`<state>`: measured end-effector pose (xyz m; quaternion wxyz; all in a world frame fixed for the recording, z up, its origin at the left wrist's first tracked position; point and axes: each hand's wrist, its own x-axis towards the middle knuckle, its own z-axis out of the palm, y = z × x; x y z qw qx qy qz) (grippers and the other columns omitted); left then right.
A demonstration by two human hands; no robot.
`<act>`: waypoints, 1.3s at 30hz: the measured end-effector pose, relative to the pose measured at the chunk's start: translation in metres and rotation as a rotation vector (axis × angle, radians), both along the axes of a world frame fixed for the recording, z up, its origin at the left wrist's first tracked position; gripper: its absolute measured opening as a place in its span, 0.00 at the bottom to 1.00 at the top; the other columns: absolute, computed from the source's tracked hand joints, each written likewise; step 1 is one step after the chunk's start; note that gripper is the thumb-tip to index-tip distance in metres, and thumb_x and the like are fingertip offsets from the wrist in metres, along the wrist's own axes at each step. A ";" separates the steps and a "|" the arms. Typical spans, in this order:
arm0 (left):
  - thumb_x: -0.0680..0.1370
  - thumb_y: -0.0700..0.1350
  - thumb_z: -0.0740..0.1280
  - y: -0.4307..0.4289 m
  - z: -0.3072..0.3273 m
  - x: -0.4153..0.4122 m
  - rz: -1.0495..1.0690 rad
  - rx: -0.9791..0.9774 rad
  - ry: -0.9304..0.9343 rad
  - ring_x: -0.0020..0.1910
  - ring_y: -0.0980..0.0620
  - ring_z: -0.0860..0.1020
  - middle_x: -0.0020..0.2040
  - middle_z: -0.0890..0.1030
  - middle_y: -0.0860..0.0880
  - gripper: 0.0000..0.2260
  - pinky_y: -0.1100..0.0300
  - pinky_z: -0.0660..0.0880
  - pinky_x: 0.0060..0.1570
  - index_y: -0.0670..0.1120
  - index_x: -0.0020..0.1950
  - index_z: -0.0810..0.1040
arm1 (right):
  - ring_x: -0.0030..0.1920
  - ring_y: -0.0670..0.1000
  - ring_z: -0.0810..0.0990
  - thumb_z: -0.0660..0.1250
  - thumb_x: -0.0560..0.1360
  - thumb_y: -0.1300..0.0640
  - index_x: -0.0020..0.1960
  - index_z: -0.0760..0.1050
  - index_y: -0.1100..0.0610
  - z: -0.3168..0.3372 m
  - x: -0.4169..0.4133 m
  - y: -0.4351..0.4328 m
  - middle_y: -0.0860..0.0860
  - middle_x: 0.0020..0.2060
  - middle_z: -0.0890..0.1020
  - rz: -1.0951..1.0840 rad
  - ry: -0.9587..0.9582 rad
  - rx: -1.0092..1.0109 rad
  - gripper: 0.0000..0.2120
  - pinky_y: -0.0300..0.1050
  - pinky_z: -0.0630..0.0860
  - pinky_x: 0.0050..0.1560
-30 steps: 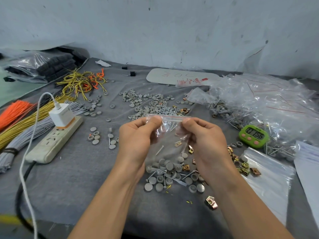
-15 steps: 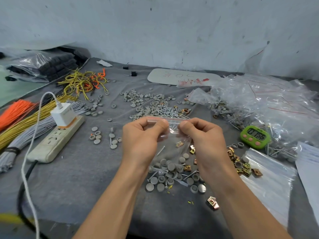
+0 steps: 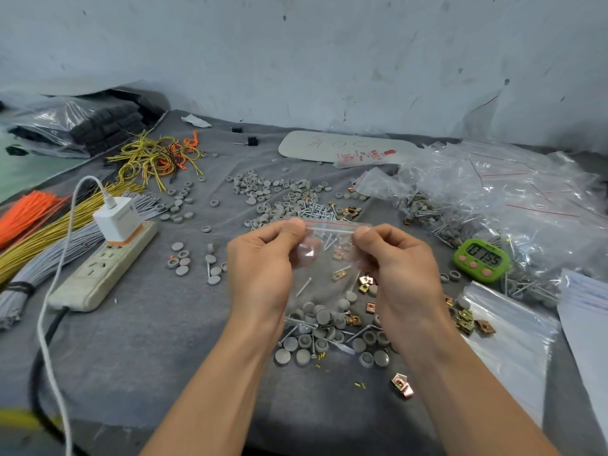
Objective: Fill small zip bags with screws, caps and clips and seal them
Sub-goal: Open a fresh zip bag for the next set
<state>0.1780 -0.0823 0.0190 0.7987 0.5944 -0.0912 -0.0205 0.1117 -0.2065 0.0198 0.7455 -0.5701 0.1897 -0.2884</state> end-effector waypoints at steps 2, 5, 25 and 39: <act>0.76 0.38 0.75 0.000 0.002 0.000 0.053 -0.035 -0.014 0.32 0.55 0.82 0.34 0.85 0.47 0.09 0.64 0.78 0.35 0.47 0.36 0.88 | 0.31 0.47 0.75 0.72 0.76 0.64 0.31 0.83 0.54 0.001 0.000 0.000 0.52 0.29 0.81 0.001 -0.021 -0.005 0.16 0.36 0.74 0.33; 0.74 0.35 0.76 0.001 0.001 0.003 0.067 -0.062 -0.041 0.30 0.55 0.81 0.32 0.85 0.48 0.11 0.64 0.78 0.34 0.47 0.33 0.86 | 0.36 0.50 0.78 0.74 0.76 0.60 0.37 0.85 0.55 -0.001 -0.002 -0.001 0.53 0.34 0.83 0.068 -0.034 0.037 0.09 0.42 0.77 0.40; 0.71 0.30 0.77 -0.035 -0.001 -0.021 -0.319 0.225 0.056 0.32 0.54 0.83 0.35 0.86 0.46 0.09 0.64 0.78 0.33 0.44 0.39 0.86 | 0.36 0.54 0.83 0.71 0.77 0.64 0.50 0.86 0.60 -0.002 -0.049 -0.035 0.55 0.38 0.84 0.265 0.302 -0.130 0.05 0.43 0.80 0.38; 0.70 0.40 0.79 -0.105 -0.018 -0.064 -0.642 0.343 -0.132 0.45 0.54 0.86 0.44 0.88 0.53 0.11 0.61 0.82 0.46 0.51 0.50 0.87 | 0.42 0.50 0.86 0.73 0.72 0.66 0.67 0.78 0.58 -0.004 -0.107 -0.173 0.58 0.55 0.85 -0.839 0.078 0.227 0.23 0.43 0.83 0.45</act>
